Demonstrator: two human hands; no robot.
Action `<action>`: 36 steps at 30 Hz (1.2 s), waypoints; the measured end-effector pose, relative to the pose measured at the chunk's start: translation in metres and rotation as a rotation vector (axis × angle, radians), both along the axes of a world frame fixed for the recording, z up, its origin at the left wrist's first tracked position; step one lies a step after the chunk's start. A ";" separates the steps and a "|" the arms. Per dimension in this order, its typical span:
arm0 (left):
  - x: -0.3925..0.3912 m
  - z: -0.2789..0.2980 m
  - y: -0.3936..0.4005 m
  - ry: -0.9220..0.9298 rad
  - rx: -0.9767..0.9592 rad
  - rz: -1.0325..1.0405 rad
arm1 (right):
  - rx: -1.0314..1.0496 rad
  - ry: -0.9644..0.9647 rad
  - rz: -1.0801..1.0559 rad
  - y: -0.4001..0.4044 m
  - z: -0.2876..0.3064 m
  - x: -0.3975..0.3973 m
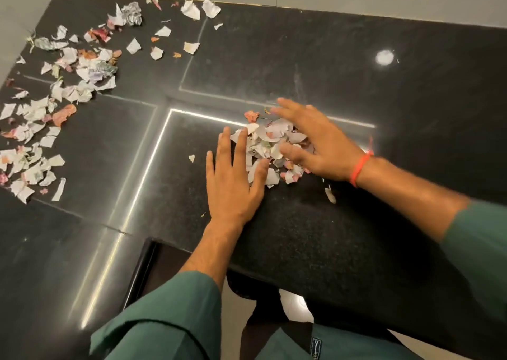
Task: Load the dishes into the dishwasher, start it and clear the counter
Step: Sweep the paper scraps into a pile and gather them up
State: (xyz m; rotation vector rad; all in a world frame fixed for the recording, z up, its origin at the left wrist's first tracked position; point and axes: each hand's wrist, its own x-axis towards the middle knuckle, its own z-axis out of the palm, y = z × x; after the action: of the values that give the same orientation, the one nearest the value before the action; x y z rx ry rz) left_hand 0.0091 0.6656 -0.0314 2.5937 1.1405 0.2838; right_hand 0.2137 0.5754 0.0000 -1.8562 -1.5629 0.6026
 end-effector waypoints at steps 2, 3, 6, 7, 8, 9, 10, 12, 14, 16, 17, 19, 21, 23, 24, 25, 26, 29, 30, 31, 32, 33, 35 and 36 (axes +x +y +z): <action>0.000 0.000 0.001 -0.018 -0.030 0.029 | 0.029 0.059 -0.216 -0.033 0.003 -0.006; 0.001 0.000 0.001 -0.024 -0.042 0.037 | 0.001 0.079 -0.290 -0.050 0.003 -0.011; 0.001 0.000 0.002 -0.017 -0.053 0.048 | -0.207 -0.145 -0.255 -0.089 0.000 -0.041; 0.001 -0.001 0.002 -0.012 -0.050 0.052 | -0.270 -0.268 -0.204 -0.094 -0.004 -0.049; 0.001 -0.001 0.002 -0.009 -0.046 0.055 | -0.314 -0.358 -0.173 -0.095 -0.008 -0.054; 0.001 0.000 0.002 -0.007 -0.042 0.055 | -0.335 -0.400 -0.169 -0.093 -0.010 -0.056; 0.001 0.000 0.002 -0.006 -0.042 0.053 | -0.340 -0.406 -0.179 -0.086 -0.012 -0.055; 0.001 0.000 0.002 -0.004 -0.046 0.051 | -0.323 -0.390 -0.188 -0.067 -0.015 -0.049; 0.001 -0.001 0.002 -0.007 -0.054 0.052 | -0.278 -0.389 -0.178 -0.042 -0.018 -0.042; 0.000 -0.001 0.003 -0.021 -0.062 0.055 | -0.221 -0.395 -0.164 -0.014 -0.022 -0.039; 0.000 -0.002 0.003 -0.032 -0.066 0.056 | -0.188 -0.411 -0.149 -0.001 -0.022 -0.039; 0.000 -0.002 0.003 -0.057 -0.067 0.056 | -0.122 -0.452 -0.107 0.017 -0.022 -0.038; 0.000 -0.001 0.002 -0.083 -0.073 0.062 | -0.060 -0.428 -0.084 0.023 -0.020 -0.038; -0.001 -0.001 0.002 -0.110 -0.092 0.070 | 0.015 -0.336 -0.128 0.018 -0.020 -0.034; -0.001 0.000 0.002 -0.121 -0.098 0.072 | 0.052 -0.296 -0.189 0.014 -0.020 -0.029; -0.001 0.000 0.002 -0.129 -0.099 0.078 | 0.074 -0.266 -0.270 0.012 -0.021 -0.024; -0.001 0.000 0.003 -0.134 -0.098 0.081 | 0.069 -0.243 -0.359 0.010 -0.021 -0.017; -0.001 0.001 0.003 -0.152 -0.104 0.080 | -0.078 -0.274 -0.482 0.014 -0.023 0.000; -0.003 0.001 0.002 -0.179 -0.111 0.078 | -0.124 -0.328 -0.434 0.017 -0.025 0.000; -0.003 0.002 0.001 -0.220 -0.118 0.068 | -0.138 -0.375 -0.352 0.017 -0.027 0.000; -0.005 0.003 0.000 -0.262 -0.119 0.058 | -0.122 -0.393 -0.262 0.017 -0.028 -0.001; -0.008 0.003 -0.001 -0.295 -0.113 0.054 | -0.092 -0.381 -0.194 0.016 -0.029 -0.001; -0.012 0.002 0.002 -0.328 -0.091 0.069 | -0.038 -0.319 -0.146 0.013 -0.029 0.001; -0.016 0.002 0.005 -0.330 -0.073 0.096 | -0.016 -0.289 -0.157 0.012 -0.029 0.002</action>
State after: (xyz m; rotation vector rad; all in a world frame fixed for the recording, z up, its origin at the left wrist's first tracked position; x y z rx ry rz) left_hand -0.0071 0.6711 -0.0292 2.3200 1.1314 0.6512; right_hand 0.2159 0.5873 -0.0293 -2.1287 -1.5715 0.2858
